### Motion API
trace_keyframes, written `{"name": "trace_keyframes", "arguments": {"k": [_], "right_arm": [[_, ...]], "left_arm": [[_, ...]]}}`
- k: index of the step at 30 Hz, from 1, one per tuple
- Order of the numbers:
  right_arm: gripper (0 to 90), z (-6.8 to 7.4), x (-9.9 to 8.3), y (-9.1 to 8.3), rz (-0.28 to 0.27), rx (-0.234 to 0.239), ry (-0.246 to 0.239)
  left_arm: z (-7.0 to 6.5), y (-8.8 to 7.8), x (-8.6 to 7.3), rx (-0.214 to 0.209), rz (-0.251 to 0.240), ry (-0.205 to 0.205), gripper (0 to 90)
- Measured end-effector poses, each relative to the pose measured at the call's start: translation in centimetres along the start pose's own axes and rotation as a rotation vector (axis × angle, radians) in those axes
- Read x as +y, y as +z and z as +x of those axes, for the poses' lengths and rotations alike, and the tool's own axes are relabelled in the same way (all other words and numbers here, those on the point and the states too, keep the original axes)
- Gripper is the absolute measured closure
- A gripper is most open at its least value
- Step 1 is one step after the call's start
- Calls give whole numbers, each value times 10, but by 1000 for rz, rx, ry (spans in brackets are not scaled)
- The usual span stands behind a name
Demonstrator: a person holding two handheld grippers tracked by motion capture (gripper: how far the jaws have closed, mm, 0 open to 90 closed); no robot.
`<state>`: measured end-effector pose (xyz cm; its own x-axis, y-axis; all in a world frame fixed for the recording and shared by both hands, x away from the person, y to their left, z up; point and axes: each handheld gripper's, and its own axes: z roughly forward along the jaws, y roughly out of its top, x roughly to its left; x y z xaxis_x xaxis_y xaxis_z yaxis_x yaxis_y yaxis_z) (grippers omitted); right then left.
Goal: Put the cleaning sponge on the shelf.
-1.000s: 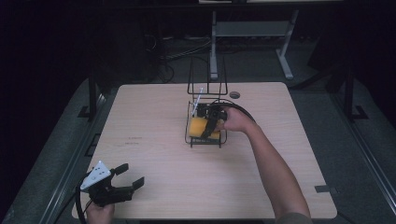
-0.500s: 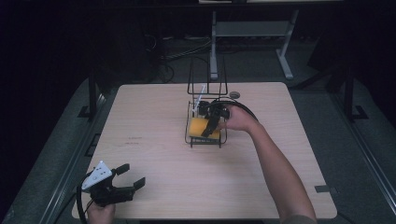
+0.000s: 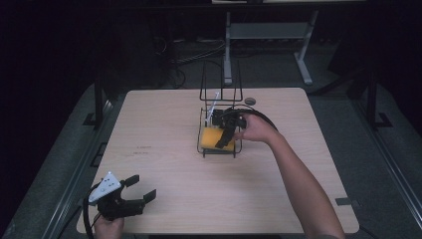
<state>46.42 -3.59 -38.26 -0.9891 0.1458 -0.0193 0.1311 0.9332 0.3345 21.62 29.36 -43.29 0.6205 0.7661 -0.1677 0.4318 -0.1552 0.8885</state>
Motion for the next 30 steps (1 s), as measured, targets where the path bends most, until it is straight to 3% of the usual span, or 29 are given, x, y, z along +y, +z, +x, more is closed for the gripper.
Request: {"name": "trace_keyframes", "arguments": {"k": [6,16,30], "right_arm": [[152,1,-1,-3,1,-13,9],[153,4,-4,-4,-17,9,18],[153,18,-1,-5,-25,9,-10]], "left_arm": [[-1,0,0,-2,-1,0,128],[-1,1,0,-1,1,0,128],[-2,1,0,-4,3,5,128]]}}
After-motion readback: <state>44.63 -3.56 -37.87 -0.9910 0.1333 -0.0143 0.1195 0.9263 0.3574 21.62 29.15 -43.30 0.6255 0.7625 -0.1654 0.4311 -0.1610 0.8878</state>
